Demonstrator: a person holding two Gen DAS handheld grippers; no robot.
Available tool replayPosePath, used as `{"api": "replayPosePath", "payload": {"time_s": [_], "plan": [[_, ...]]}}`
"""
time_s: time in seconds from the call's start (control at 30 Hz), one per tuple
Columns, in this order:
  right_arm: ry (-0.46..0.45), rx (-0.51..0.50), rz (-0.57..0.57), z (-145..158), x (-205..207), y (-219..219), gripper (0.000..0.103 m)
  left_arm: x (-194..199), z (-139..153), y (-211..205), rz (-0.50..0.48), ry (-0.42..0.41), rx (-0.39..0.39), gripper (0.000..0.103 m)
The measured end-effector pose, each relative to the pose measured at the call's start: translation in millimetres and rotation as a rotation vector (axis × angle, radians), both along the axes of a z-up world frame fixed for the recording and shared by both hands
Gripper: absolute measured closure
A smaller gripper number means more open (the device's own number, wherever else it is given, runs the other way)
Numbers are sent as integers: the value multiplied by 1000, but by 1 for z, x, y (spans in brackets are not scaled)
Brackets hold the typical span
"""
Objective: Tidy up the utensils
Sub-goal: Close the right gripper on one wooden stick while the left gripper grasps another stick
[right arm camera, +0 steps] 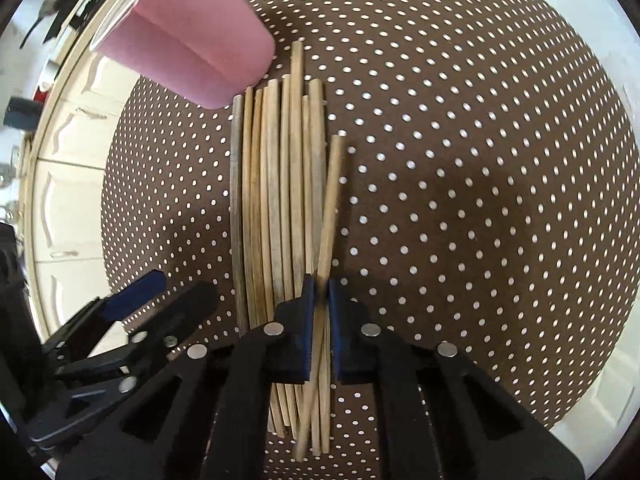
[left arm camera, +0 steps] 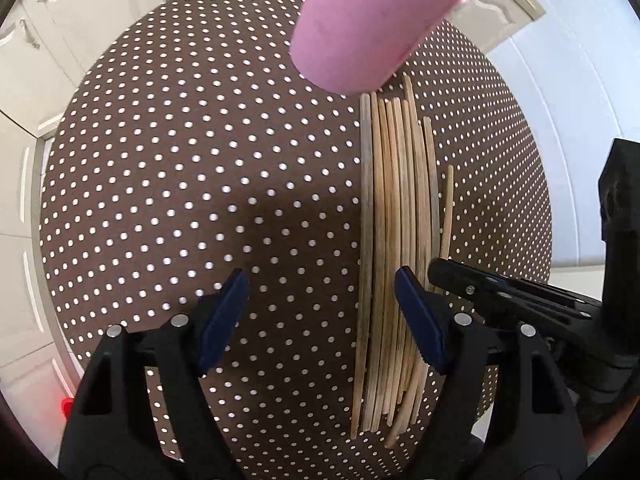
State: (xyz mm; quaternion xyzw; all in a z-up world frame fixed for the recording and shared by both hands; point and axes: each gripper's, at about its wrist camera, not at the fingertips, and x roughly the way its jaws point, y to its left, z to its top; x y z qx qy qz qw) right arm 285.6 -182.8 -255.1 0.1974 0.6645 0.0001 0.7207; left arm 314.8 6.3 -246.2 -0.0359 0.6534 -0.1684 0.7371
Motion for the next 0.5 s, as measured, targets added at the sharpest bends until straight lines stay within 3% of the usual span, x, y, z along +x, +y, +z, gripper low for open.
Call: {"api": "replayPosePath", "payload": {"time_s": [0.33,0.4,0.5], "plan": [[-6,1,-8,23,-9,-30,98,6,-17,-37,-27,-20,150,28],[-16,6,-12,28,-6,-39,98,-5,-15,-48,-3,-45,206,29],[-21,4,-25,39,-2,-55,98,-2,-18,-54,36,-42,224,29]]}}
